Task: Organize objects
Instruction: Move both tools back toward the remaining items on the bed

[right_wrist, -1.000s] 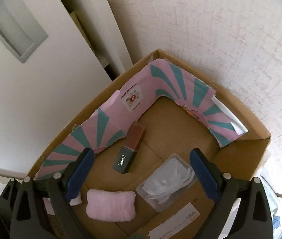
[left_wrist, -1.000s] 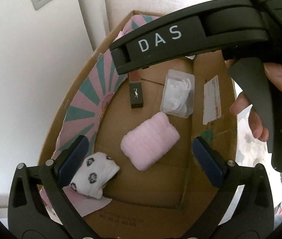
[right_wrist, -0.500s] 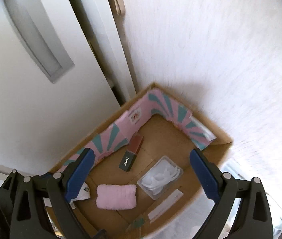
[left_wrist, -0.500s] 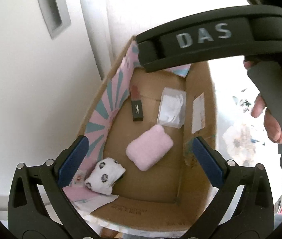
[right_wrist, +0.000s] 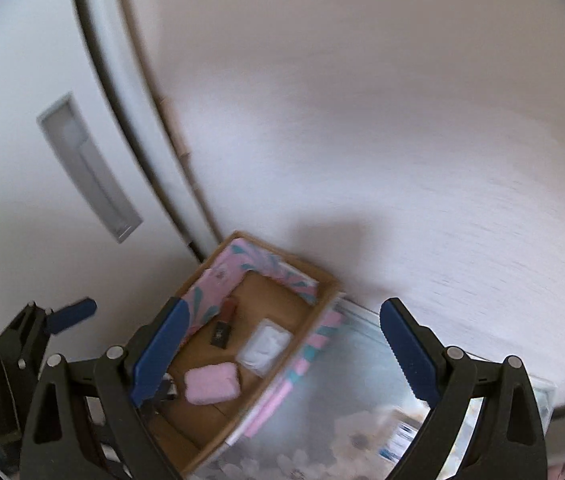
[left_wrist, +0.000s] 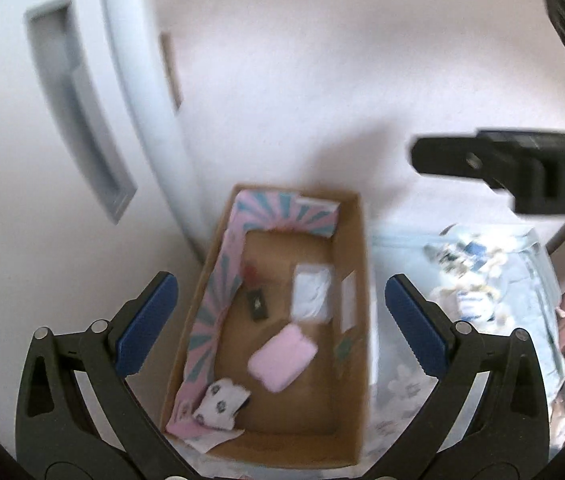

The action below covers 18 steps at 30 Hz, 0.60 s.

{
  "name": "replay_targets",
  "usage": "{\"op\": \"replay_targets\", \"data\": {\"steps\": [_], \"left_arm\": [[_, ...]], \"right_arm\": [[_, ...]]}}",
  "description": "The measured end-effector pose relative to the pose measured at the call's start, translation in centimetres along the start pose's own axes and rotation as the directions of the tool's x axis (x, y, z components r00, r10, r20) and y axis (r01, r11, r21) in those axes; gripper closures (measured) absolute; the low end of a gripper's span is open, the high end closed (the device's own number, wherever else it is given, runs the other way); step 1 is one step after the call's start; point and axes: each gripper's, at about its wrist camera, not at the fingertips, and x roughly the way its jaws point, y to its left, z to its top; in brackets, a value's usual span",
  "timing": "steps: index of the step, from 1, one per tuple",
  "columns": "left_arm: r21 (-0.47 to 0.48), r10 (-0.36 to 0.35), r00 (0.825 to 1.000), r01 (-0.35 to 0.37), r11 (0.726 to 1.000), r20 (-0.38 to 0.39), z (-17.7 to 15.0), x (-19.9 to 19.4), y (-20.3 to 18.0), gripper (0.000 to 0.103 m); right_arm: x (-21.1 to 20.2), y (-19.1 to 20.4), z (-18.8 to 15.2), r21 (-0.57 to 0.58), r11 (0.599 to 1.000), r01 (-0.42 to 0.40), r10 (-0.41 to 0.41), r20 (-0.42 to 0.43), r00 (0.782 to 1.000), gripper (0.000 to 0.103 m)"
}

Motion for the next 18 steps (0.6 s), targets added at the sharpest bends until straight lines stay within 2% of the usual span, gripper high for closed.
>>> {"op": "replay_targets", "data": {"steps": [6, 13, 18], "left_arm": [[0.055, -0.067, 0.995, 0.063, 0.997, 0.07, 1.9, -1.2, -2.7, 0.0], [0.102, -0.139, 0.987, 0.13, 0.986, 0.081, 2.1, -1.5, -5.8, 0.0], [0.136, -0.158, 0.984, 0.147, 0.98, 0.078, 2.0, -1.2, -7.5, 0.0]], "right_arm": [[-3.8, -3.9, -2.2, 0.09, 0.988, 0.129, -0.133, 0.035, 0.991, 0.008], [-6.5, -7.0, -5.2, 0.175, 0.962, 0.208, -0.22, 0.057, 0.974, 0.008], [-8.2, -8.4, -6.5, 0.207, 0.948, 0.243, -0.263, 0.072, 0.962, 0.008]]}}
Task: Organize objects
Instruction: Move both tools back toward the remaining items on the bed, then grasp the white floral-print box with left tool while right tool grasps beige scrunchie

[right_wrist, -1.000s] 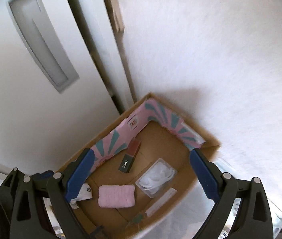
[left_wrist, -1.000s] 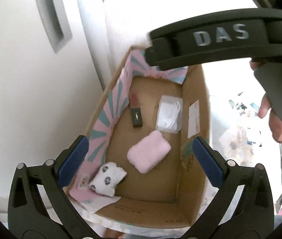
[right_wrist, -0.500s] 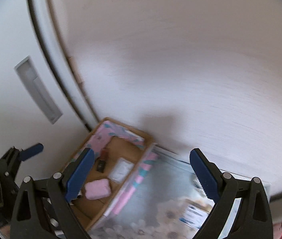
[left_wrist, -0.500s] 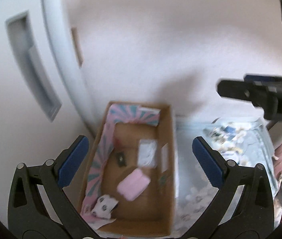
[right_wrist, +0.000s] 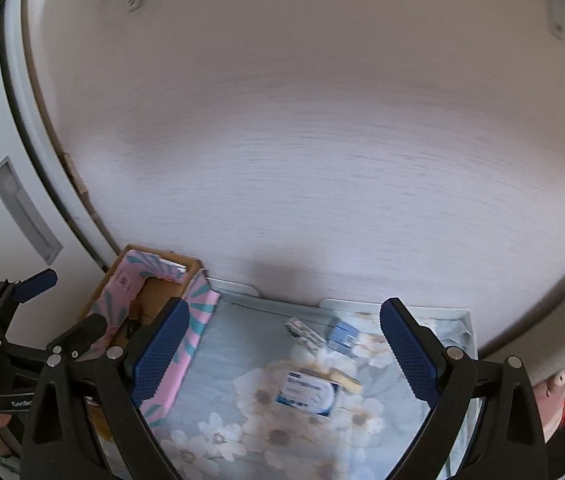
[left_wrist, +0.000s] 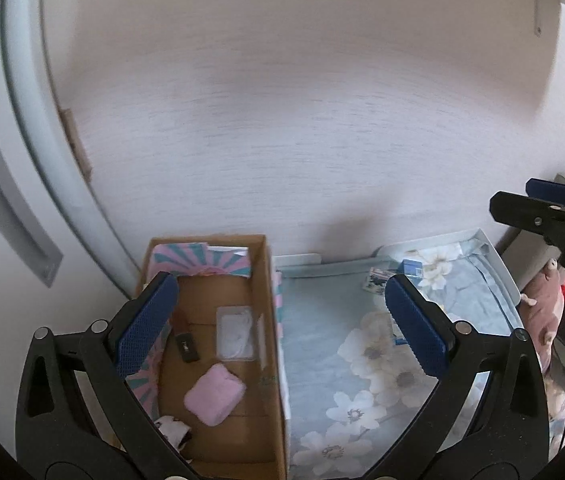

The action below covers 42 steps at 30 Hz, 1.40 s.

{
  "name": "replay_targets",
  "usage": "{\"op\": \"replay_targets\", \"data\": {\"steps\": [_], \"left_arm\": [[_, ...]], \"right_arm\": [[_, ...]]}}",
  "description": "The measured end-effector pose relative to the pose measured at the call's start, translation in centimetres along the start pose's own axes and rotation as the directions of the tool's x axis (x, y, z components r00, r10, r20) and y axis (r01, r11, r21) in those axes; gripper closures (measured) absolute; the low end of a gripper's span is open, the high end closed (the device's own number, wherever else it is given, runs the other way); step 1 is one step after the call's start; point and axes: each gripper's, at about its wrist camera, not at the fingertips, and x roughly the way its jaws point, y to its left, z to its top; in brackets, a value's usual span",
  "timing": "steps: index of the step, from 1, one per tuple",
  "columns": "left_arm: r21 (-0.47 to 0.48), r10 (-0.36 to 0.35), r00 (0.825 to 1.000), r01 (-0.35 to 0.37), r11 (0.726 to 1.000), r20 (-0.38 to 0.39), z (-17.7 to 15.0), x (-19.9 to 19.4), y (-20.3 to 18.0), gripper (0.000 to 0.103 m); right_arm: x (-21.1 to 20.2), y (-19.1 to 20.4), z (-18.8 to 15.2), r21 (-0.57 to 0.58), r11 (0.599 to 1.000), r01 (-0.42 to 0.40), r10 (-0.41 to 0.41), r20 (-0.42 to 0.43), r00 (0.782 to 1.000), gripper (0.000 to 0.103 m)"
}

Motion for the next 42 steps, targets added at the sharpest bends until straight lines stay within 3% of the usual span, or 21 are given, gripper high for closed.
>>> {"op": "replay_targets", "data": {"steps": [12, 22, 27, 42], "left_arm": [[0.013, -0.063, 0.998, 0.064, 0.998, -0.028, 0.1, 1.0, -2.2, 0.0], [-0.011, -0.064, 0.995, 0.064, 0.998, -0.072, -0.4, 3.3, -3.4, 0.0], [-0.015, -0.082, 0.991, 0.081, 0.997, -0.106, -1.4, 5.3, -5.0, 0.0], [0.025, -0.129, 0.968, 0.138, 0.99, -0.216, -6.1, 16.0, -11.8, 0.0]], "right_arm": [[-1.8, -2.5, -1.4, 0.025, 0.998, 0.053, -0.055, 0.057, 0.997, 0.008], [-1.8, -5.7, -3.7, 0.046, 0.998, 0.037, -0.041, 0.084, 0.996, 0.008], [-0.1, -7.9, -6.7, 0.048, 0.999, 0.022, -0.024, 0.05, 0.998, 0.008], [9.8, -10.2, -16.6, -0.105, 0.992, -0.062, 0.052, -0.103, 0.993, 0.008]]}}
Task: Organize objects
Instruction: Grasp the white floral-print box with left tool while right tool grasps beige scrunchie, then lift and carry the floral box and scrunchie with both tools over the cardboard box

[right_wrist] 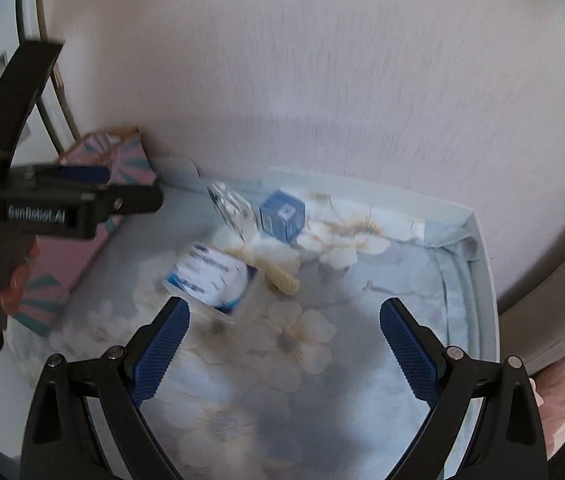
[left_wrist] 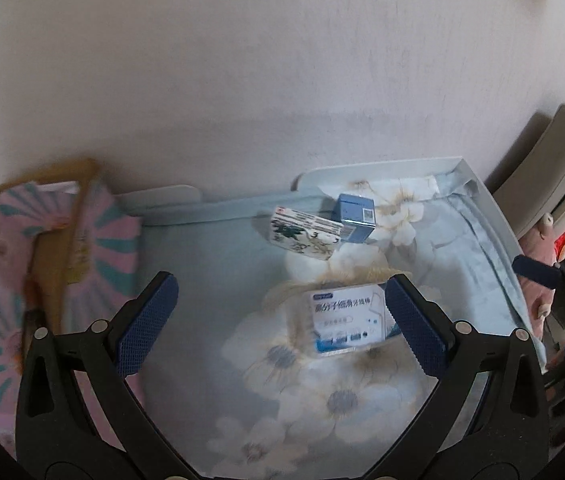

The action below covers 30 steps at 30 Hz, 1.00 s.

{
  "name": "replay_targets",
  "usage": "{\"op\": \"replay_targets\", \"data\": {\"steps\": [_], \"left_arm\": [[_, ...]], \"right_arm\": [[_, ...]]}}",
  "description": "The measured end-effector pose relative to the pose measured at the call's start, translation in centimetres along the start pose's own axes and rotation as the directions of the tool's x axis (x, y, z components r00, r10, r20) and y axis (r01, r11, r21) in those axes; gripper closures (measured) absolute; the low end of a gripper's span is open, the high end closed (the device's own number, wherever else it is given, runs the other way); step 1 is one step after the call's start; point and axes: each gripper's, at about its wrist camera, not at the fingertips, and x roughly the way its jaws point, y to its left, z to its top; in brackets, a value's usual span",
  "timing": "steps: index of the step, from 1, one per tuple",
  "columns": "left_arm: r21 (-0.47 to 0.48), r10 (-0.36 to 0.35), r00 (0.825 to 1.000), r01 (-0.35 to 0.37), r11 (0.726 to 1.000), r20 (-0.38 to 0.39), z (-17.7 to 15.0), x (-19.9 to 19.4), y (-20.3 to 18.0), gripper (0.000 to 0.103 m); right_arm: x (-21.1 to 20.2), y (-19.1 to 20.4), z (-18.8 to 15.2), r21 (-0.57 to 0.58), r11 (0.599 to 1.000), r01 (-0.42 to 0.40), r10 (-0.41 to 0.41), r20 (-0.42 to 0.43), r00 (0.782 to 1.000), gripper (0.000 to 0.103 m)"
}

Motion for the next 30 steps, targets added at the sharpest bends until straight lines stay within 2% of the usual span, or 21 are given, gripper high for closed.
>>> {"op": "replay_targets", "data": {"steps": [4, 9, 16, 18, 22, 26, 30], "left_arm": [[0.012, -0.004, 1.0, 0.004, 1.0, -0.014, 0.0, 3.4, -0.8, 0.0], [0.028, -0.004, 1.0, 0.004, 1.0, -0.03, 0.4, 7.0, -1.2, 0.004], [0.028, -0.005, 0.999, 0.006, 1.0, -0.032, 1.3, 9.6, -0.9, 0.012], [0.024, -0.011, 0.999, 0.012, 1.0, -0.036, 1.4, 10.1, -0.7, 0.019], [0.026, -0.029, 0.999, 0.031, 0.999, -0.042, 1.6, 10.8, -0.5, 0.027], [0.035, -0.054, 0.998, 0.056, 0.998, -0.043, 1.7, 11.1, -0.6, 0.04], [0.053, -0.051, 0.998, 0.053, 0.997, -0.039, 1.9, 11.2, -0.8, 0.042]], "right_arm": [[2.5, -0.8, -0.3, -0.024, 1.0, 0.008, -0.008, -0.013, 1.0, 0.008], [6.0, -1.8, -0.2, -0.057, 0.998, 0.007, -0.009, -0.038, 0.999, 0.025], [8.7, -1.8, 0.2, -0.114, 0.993, -0.032, 0.027, -0.047, 0.999, 0.036], [9.2, -1.7, 0.3, -0.131, 0.99, -0.045, 0.039, -0.047, 0.998, 0.042], [9.6, -1.5, 0.8, -0.159, 0.985, -0.071, 0.066, -0.035, 0.997, 0.049], [9.7, -1.4, 1.0, -0.182, 0.977, -0.113, 0.108, -0.036, 0.993, 0.065], [9.6, -1.3, 1.0, -0.197, 0.971, -0.138, 0.133, -0.039, 0.99, 0.079]]}}
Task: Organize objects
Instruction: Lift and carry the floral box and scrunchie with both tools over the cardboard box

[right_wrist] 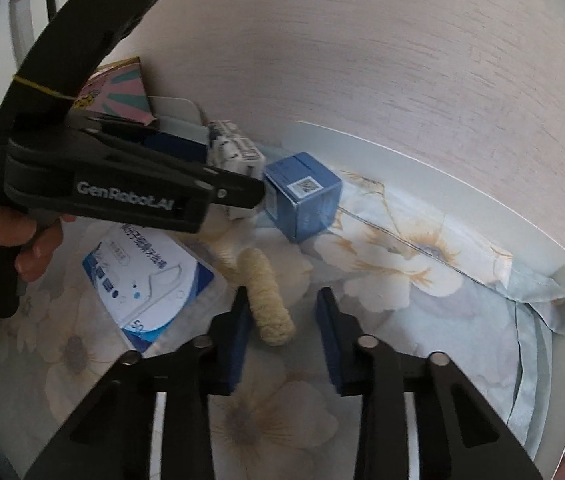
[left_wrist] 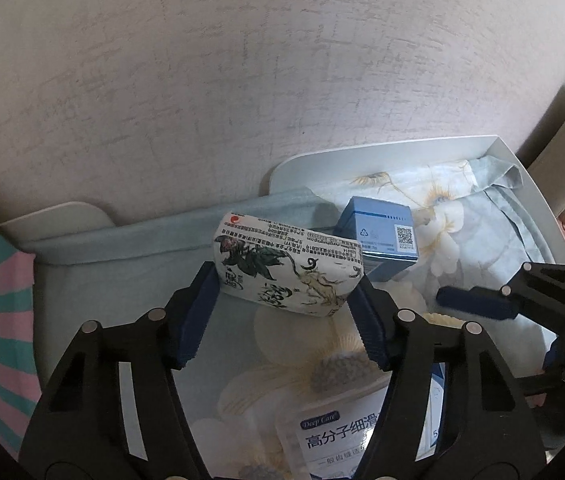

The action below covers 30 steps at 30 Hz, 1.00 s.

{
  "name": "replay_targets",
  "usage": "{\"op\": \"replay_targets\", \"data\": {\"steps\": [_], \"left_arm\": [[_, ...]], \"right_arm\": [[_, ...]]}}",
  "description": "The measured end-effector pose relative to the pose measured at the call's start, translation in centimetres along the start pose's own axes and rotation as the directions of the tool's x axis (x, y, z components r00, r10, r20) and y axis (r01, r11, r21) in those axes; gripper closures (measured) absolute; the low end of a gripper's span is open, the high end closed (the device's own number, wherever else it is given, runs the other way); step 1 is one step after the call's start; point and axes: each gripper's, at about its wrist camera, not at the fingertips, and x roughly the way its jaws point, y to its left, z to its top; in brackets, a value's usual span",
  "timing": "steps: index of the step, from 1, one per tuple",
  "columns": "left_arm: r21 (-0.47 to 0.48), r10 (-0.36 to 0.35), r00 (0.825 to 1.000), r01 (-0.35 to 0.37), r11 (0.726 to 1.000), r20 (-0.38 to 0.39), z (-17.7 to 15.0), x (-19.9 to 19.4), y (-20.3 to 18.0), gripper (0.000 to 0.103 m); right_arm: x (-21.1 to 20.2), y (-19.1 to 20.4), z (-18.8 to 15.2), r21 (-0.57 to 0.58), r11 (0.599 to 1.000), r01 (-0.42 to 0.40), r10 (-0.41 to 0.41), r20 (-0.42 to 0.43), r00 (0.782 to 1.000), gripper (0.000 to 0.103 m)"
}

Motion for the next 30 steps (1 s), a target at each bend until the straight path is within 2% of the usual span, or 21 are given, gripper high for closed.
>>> {"op": "replay_targets", "data": {"steps": [2, 6, 15, 23, 25, 30], "left_arm": [[-0.005, 0.0, 1.0, 0.0, 1.0, 0.002, 0.1, 0.2, -0.1, 0.043], [-0.014, 0.0, 1.0, 0.0, 1.0, 0.017, 0.3, -0.2, -0.3, 0.043], [-0.044, -0.014, 0.998, 0.016, 0.999, 0.065, 0.9, -4.3, 0.0, 0.043], [-0.068, -0.007, 0.992, 0.016, 0.998, 0.126, 1.7, -12.5, 0.2, 0.043], [-0.069, 0.004, 0.99, 0.005, 0.998, 0.141, 1.8, -14.6, 0.3, 0.043], [-0.076, 0.054, 0.984, -0.042, 0.996, 0.171, 1.6, -20.3, 0.7, 0.043]], "right_arm": [[-0.1, 0.0, -0.1, 0.006, 1.0, -0.01, 0.01, 0.001, 1.0, 0.084], [-0.6, -0.2, -0.1, 0.028, 1.0, -0.012, 0.012, 0.013, 1.0, 0.088], [-4.2, -1.1, 1.3, 0.123, 0.992, 0.029, -0.033, 0.032, 0.999, 0.088], [-12.0, 0.4, 4.2, 0.209, 0.973, 0.094, -0.107, 0.05, 0.993, 0.088], [-13.5, 0.7, 6.0, 0.244, 0.963, 0.113, -0.129, 0.049, 0.99, 0.088], [-17.1, 2.1, 7.5, 0.354, 0.924, 0.142, -0.164, 0.033, 0.986, 0.088]]}}
